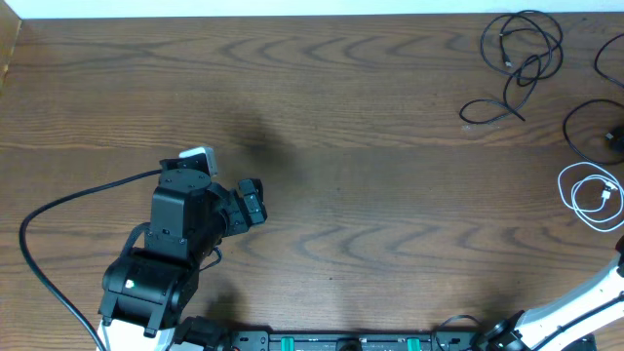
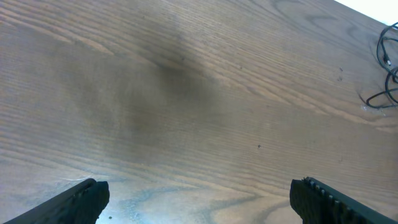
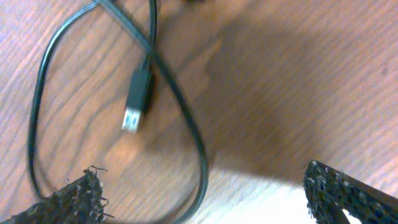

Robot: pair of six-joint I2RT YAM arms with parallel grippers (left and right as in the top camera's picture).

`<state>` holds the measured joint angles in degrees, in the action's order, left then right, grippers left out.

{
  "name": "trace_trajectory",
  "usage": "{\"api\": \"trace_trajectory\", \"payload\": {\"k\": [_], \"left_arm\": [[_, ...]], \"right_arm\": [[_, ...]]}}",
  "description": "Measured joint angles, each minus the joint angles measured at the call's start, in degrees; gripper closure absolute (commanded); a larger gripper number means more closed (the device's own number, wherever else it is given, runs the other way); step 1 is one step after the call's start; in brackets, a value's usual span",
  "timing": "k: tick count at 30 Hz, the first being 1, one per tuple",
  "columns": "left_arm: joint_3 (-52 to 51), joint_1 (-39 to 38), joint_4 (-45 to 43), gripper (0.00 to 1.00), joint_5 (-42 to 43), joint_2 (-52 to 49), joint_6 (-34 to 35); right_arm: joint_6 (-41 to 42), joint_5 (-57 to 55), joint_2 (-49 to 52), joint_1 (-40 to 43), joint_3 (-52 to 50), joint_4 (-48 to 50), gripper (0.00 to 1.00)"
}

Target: Untangle cables

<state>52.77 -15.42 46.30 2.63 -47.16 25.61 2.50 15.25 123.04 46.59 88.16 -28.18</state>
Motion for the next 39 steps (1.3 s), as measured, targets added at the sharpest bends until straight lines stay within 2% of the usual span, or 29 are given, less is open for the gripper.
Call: {"api": "trace_trajectory", "payload": {"k": [3, 8, 11, 12, 13, 14, 15, 16, 28, 34, 39], "left_arm": [[0.0, 0.0, 0.0, 0.02, 0.0, 0.02, 0.0], [0.0, 0.0, 0.0, 0.02, 0.0, 0.02, 0.0], [0.0, 0.0, 0.0, 0.02, 0.0, 0.02, 0.0], [0.0, 0.0, 0.0, 0.02, 0.0, 0.0, 0.0], [0.0, 0.0, 0.0, 0.02, 0.0, 0.0, 0.02], [0.0, 0.0, 0.0, 0.02, 0.0, 0.02, 0.0], [0.0, 0.0, 0.0, 0.02, 0.0, 0.0, 0.0], [0.0, 0.0, 0.0, 0.02, 0.02, 0.0, 0.0], [0.0, 0.0, 0.0, 0.02, 0.0, 0.0, 0.0], [0.0, 0.0, 0.0, 0.02, 0.0, 0.0, 0.0], [0.0, 0.0, 0.0, 0.02, 0.0, 0.0, -0.02]], "right_arm": [[5.9, -3.72, -2.12, -0.17, -0.04, -5.11, 0.01], [22.43, -17.38, -7.76, -0.22, -0.11, -17.9, 0.01], [28.37, -22.53, -9.57, -0.24, -0.11, -21.81, 0.12], [29.66, -23.76, -9.64, -0.28, -0.15, -22.08, 0.24], [30.45, -24.65, -9.64, -0.37, -0.46, -21.88, 0.42], [30.53, -25.42, -9.64, -0.5, -1.2, -21.49, 0.71], [30.21, -26.1, -9.64, -0.74, -2.21, -21.03, 0.93], [29.88, -26.56, -9.62, -0.94, -3.39, -20.46, 0.99], [25.24, -27.08, -9.49, -10.14, -11.32, -15.58, 0.99], [24.41, -27.32, -9.49, -10.05, -16.46, -8.17, 0.99], [23.96, -27.8, -10.69, -9.57, -18.69, -8.61, 0.99]]}}
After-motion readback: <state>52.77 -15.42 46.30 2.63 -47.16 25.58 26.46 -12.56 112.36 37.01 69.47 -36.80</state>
